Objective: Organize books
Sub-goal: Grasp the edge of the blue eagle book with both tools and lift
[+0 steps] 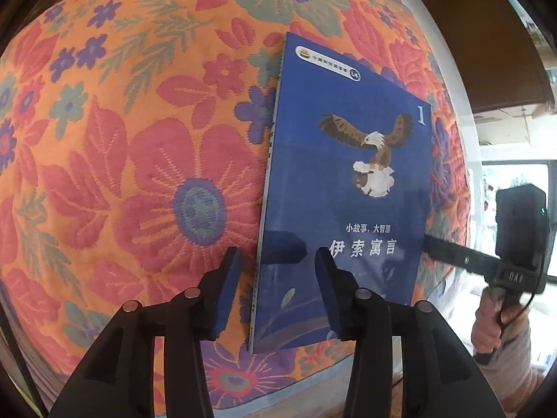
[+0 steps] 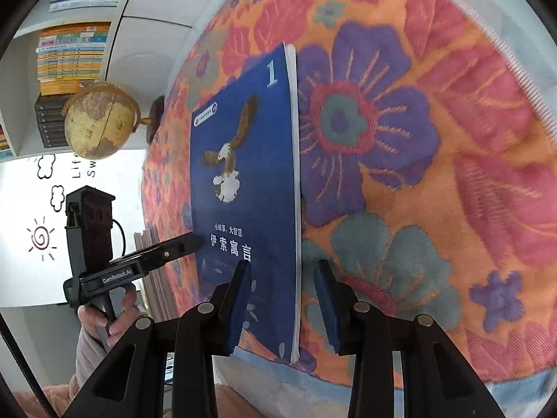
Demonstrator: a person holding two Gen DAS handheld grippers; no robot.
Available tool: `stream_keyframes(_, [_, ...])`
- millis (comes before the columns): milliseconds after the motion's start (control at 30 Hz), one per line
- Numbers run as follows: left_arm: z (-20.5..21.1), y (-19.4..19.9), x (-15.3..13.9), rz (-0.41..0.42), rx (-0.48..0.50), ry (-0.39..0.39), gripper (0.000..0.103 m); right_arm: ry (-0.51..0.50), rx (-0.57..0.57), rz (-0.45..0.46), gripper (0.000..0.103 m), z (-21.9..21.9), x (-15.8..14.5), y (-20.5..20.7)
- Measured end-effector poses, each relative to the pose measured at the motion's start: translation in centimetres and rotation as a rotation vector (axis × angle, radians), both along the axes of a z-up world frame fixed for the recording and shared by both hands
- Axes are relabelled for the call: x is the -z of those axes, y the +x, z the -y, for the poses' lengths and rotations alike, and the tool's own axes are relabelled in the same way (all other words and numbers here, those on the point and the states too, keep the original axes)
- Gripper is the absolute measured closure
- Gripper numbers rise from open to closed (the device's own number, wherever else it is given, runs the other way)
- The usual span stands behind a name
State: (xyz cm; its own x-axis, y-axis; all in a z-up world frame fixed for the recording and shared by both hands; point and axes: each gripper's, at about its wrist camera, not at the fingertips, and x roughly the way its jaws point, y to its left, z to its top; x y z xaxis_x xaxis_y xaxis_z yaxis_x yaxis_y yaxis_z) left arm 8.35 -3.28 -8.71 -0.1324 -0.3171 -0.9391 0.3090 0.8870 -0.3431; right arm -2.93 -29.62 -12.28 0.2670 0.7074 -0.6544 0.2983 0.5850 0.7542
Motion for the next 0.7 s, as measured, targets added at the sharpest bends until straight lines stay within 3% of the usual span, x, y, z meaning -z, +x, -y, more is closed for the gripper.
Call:
stream_keyframes(233, [-1.1,0.4,-0.2,0.006,0.03,-0.054,0.062,0.153,0.055,-0.004,0.068,1.3,1.8,0.0])
stream_keyframes(600, [-1.0,1.6,0.0,-0.036,0.074,-0.127,0.063,0.157,0.022,0.029,0.069,0.7,1.8,0.9])
stream_keyframes(700, [-0.3,1.5,-0.1,-0.02,0.091,-0.115,0.063,0.142,0.029,0.019,0.081,0.8,2.0,0.8])
